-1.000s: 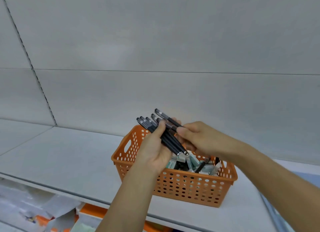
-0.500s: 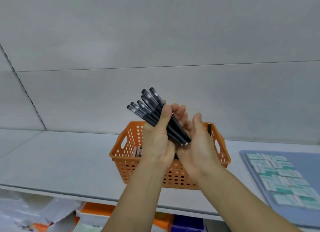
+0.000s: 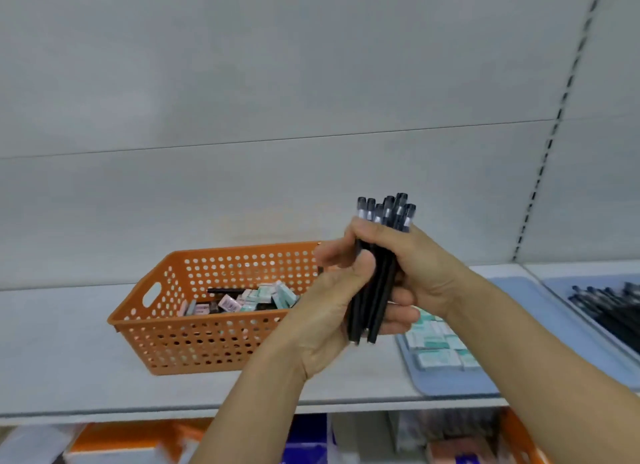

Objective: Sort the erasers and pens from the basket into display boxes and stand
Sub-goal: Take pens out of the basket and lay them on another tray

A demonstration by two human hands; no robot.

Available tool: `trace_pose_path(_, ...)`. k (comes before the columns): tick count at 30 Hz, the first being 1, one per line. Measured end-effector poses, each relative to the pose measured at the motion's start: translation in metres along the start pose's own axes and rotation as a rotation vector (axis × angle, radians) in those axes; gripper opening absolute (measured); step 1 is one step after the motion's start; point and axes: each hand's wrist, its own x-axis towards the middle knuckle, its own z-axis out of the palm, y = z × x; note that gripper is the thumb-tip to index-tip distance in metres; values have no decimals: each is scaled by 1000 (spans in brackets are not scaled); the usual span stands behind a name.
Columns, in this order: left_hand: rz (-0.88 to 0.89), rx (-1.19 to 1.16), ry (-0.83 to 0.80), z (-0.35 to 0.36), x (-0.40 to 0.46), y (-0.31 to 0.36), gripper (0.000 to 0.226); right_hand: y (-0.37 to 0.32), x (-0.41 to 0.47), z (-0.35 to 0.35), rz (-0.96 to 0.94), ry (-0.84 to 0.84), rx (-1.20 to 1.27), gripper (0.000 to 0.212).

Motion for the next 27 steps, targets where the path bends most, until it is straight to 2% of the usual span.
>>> trace_pose_path(2,-53,-177,102,22,14,-24,85,-4,-16,-26,-67,102,96,26)
trace_pose_path(4,-26,-483,191,51,27,-46,90,-4,-34,-44,-110,156,103,27)
trace_pose_path(6,16,-663,212,80,39,-62,87,6,-51,-57,-105,183,90,29)
trace_pose_path(8,19,-613,231,100,52,-74,83,10,-68,-73,-72,193,76,33)
trace_pose_path(11,45,-299,263,112,71,-79,92,2,-93,-110,13,62,45,39)
trace_pose_path(14,140,-125,20,128,86,-64,106,-1,-116,-137,212,-187,12,36)
trace_pose_path(15,178,-130,-78,137,89,-59,99,1,-123,-142,274,-245,24,38)
trace_pose_path(17,233,-157,-165,156,92,-57,67,7,-133,-152,366,-278,83,41)
trace_pose_path(19,235,-193,-86,175,95,-64,37,8,-142,-163,433,-207,91,37)
trace_pose_path(20,229,-226,-4,182,98,-69,30,8,-147,-167,464,-154,65,29)
trace_pose_path(22,219,-336,154,193,104,-78,23,7,-160,-172,496,-28,-90,12)
trace_pose_path(23,216,-397,219,195,109,-82,20,7,-168,-173,490,42,-252,13)
trace_pose_path(25,211,-480,321,197,118,-89,17,12,-181,-173,413,185,-750,22)
trace_pose_path(27,201,-491,365,202,123,-95,25,20,-190,-171,227,274,-1220,21)
